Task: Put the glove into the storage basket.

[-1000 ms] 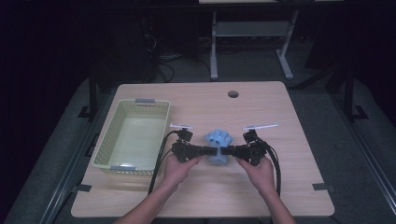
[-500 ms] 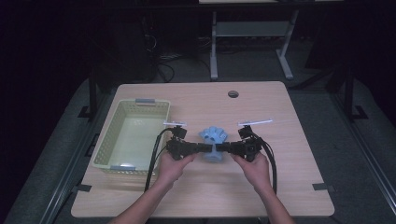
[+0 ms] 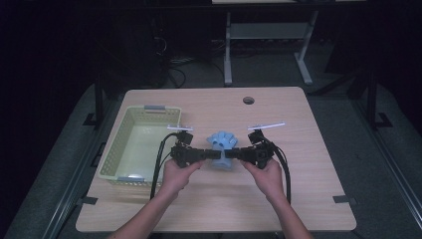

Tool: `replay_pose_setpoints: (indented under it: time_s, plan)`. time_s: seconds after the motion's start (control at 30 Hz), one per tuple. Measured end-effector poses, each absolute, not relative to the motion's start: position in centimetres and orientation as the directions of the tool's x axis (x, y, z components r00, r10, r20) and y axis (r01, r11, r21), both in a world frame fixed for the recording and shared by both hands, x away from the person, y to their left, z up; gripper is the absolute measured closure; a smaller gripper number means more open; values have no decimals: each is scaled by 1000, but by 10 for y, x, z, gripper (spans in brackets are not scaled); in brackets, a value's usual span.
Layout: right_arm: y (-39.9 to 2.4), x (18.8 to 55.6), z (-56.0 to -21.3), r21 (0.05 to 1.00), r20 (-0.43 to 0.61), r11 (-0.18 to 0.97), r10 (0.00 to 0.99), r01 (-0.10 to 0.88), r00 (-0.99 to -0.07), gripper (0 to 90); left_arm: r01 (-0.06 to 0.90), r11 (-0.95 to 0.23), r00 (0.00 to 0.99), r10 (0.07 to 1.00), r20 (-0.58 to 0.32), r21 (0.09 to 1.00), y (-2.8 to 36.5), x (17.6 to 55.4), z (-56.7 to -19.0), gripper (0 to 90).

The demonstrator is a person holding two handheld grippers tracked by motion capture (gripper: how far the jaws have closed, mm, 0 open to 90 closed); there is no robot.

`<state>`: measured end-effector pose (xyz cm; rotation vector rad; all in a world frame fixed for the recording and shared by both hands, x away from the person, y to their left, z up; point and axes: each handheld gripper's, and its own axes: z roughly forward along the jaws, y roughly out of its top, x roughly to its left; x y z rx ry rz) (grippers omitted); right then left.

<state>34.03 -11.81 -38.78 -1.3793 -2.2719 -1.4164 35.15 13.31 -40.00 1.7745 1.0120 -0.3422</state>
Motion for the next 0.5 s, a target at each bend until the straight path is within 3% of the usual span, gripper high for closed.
replay_pose_setpoints:
  time_s: [0.5]
  plan:
    - [-103, 349, -374, 644, 511, 183, 620, 743, -595, 791, 757, -127, 612, 483, -627, 641, 149, 356, -388, 735]
